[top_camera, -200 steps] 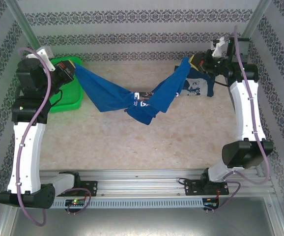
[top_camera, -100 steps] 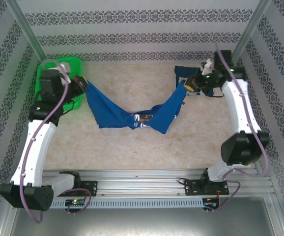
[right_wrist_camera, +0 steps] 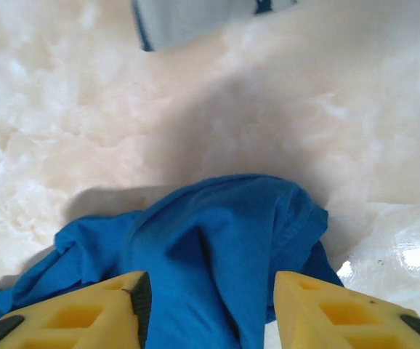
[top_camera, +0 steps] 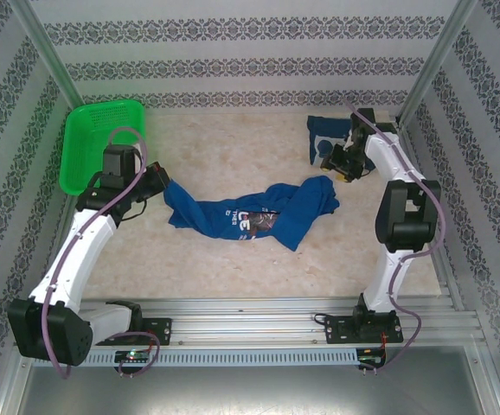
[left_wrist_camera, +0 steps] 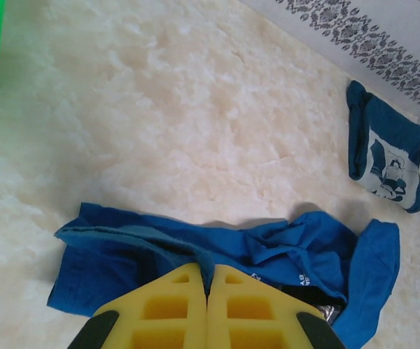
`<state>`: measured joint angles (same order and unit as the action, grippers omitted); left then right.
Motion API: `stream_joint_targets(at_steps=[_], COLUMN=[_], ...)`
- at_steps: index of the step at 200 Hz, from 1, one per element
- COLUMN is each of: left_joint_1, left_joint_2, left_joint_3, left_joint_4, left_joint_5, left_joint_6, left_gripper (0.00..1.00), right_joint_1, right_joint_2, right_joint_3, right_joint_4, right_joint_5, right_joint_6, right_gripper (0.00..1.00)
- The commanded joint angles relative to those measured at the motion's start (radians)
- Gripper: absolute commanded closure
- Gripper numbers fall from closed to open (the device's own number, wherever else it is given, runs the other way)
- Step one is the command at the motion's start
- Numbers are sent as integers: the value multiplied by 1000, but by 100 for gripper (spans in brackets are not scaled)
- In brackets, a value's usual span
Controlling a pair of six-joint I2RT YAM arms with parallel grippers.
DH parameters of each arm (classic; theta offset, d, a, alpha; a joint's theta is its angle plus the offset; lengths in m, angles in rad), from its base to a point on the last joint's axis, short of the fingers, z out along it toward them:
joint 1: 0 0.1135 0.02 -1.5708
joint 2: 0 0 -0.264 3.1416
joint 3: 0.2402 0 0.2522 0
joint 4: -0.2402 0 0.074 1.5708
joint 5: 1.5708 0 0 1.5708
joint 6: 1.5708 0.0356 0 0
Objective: Fold and stack the t-shirts
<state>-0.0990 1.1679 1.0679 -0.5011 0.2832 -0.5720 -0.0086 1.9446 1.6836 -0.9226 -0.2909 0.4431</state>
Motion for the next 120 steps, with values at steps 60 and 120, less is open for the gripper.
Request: stream_joint_targets(at_steps=[60, 120], left_joint_1=[-6, 11], left_joint_2=[-32, -12], left_joint_3=[-118, -213], left_joint_4=[32, 23], left_joint_5=[13, 4], left_joint_6=[12, 16], left_gripper=[100, 100], right_joint_1=[428, 651], right_joint_2=[-403, -258], right_joint_3=[-301, -404], right_joint_4=[-87, -2], right_joint_5=[48, 167], right_joint_6=[94, 208], right_gripper=[41, 55])
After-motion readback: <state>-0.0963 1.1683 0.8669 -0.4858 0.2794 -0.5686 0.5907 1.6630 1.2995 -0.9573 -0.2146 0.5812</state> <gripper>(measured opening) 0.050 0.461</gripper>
